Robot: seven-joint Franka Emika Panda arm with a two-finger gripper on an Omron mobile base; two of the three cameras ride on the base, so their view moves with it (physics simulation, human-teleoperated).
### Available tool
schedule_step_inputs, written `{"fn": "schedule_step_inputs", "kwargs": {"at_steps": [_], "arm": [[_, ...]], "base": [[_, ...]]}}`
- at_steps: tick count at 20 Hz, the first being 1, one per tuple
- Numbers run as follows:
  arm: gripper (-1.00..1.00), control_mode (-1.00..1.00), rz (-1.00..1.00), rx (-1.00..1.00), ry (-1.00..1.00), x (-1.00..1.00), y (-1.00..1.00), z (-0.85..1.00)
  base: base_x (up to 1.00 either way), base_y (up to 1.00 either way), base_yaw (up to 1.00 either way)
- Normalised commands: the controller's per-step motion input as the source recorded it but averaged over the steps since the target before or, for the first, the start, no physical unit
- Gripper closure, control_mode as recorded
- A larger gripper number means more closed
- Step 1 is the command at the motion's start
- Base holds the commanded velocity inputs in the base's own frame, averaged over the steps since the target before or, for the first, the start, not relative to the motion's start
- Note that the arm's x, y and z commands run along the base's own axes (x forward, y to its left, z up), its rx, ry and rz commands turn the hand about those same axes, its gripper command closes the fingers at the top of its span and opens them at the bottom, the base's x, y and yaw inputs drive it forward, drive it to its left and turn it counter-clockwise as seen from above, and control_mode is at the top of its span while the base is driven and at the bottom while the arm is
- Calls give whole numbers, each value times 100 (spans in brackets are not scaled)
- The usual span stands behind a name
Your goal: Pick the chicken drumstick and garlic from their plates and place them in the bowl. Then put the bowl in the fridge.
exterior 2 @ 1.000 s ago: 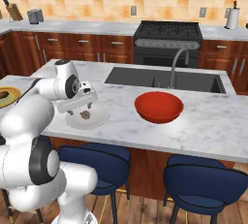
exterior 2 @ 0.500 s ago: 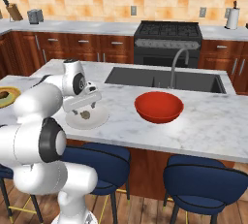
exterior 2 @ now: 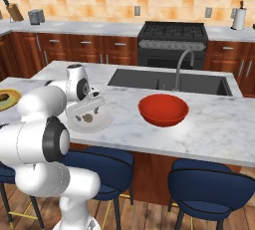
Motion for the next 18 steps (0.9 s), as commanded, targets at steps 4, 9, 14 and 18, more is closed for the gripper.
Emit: {"fn": "schedule_step_inputs", "kwargs": {"at_steps": [4,9,14,18], "arm": [[-100,-100,0,0,0,-11,0,-11],[-100,-100,0,0,0,-8,0,-9],[-100,-100,0,0,0,2,-2,-9],[-100,-100,2,0,0,13,-1,-7]], "base": [[0,0,0],[0,0,0],[0,0,0],[0,0,0]]}}
